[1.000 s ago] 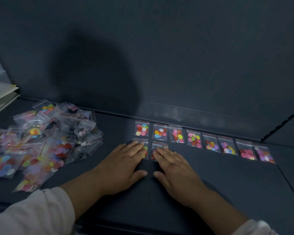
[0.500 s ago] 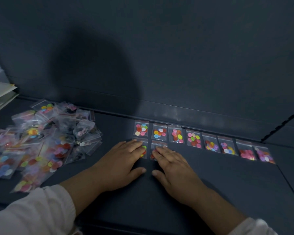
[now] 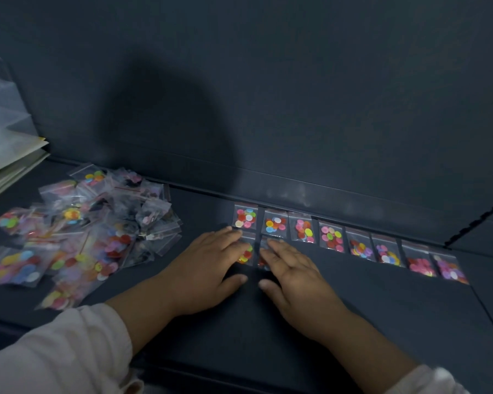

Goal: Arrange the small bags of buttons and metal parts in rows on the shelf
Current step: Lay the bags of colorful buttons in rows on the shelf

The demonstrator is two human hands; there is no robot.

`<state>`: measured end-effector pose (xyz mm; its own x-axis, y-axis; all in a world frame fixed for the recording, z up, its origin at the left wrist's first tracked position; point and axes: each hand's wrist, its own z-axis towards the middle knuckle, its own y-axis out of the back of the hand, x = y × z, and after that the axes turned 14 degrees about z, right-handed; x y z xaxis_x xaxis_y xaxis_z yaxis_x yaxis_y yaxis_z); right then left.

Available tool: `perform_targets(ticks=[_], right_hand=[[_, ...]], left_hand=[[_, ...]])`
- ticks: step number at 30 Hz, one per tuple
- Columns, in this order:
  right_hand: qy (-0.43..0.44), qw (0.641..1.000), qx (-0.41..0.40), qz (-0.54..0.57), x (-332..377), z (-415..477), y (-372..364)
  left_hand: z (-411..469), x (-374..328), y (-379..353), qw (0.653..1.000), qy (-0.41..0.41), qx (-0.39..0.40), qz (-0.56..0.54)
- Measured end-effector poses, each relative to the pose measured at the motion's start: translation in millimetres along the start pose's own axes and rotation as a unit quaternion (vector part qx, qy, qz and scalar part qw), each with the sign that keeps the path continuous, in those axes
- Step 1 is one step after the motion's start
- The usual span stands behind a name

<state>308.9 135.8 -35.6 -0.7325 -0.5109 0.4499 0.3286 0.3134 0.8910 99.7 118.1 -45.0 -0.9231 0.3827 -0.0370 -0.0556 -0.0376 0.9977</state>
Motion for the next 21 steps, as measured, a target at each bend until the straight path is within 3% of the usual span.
perform_targets(ticks=[4,14,21], right_hand=[[0.019,1.0,-0.005,-0.003,13,12,0],[0.159,0.986,-0.021,0.049,98,62,-21],[0.193,0.976,-0.014,0.101,149,92,-47]], left_hand=[[-11,10,8,0.999,0.035,-0.026,0.017],[-78,59,37,0.983,0.154,-0.089,0.043],[-136,100,38,0.946,0.299,-0.118,0.049]])
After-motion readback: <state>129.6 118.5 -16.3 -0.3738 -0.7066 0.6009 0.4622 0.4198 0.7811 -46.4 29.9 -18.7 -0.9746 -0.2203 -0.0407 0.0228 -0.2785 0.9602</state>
